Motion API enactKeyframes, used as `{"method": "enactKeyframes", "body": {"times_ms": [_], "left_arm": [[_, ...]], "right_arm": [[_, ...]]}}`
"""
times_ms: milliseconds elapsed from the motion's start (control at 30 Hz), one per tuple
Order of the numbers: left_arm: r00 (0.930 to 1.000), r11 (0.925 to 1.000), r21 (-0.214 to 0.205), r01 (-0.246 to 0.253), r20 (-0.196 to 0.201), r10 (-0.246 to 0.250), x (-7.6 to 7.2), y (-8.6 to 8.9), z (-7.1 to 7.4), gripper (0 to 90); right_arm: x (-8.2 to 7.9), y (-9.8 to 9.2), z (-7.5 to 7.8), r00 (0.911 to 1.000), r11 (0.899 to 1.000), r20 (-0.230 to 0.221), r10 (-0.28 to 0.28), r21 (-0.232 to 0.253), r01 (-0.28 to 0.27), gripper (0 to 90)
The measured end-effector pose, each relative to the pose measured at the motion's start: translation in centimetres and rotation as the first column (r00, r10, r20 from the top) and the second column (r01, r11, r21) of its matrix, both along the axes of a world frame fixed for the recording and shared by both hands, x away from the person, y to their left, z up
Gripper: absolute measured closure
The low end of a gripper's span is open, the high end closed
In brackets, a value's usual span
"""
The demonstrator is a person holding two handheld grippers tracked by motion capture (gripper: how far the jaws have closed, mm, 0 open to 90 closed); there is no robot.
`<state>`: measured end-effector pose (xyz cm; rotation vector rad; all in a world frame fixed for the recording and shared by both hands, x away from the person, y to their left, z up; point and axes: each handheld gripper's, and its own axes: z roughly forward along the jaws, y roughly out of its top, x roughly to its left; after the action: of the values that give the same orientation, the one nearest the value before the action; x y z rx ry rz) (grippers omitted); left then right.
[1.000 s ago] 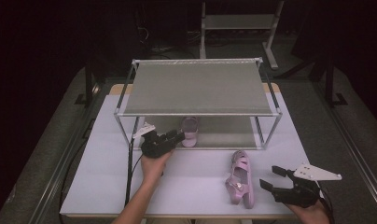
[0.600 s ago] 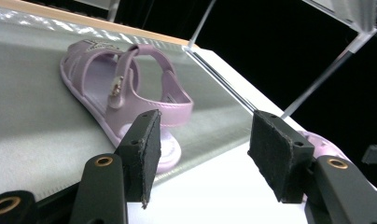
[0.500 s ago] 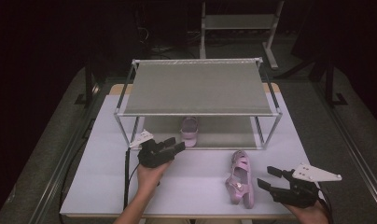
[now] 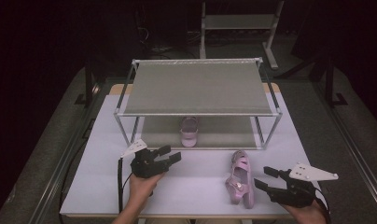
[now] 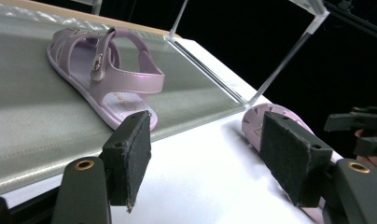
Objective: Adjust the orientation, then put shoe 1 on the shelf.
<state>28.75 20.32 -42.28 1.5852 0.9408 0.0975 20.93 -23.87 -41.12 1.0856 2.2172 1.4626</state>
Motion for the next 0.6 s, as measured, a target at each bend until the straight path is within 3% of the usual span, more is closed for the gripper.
{"method": "enactKeyframes", "body": {"times_ms": [233, 600], "left_arm": [[0.9998, 0.9998, -0.001, 0.018, 0.004, -0.018, -1.8, 1.4, 0.1, 31.7], [0.9994, 0.9996, -0.003, 0.029, 0.018, -0.029, -3.2, 2.8, 0.4, 30.2]], "right_arm": [[0.1, 0.5, 0.2, 1.0000, 1.000, 0.005, 0.005, 0.000, -0.005, 38.5], [0.2, 1.2, 0.5, 0.9998, 1.000, 0.008, 0.019, -0.008, -0.019, 38.4]]}}
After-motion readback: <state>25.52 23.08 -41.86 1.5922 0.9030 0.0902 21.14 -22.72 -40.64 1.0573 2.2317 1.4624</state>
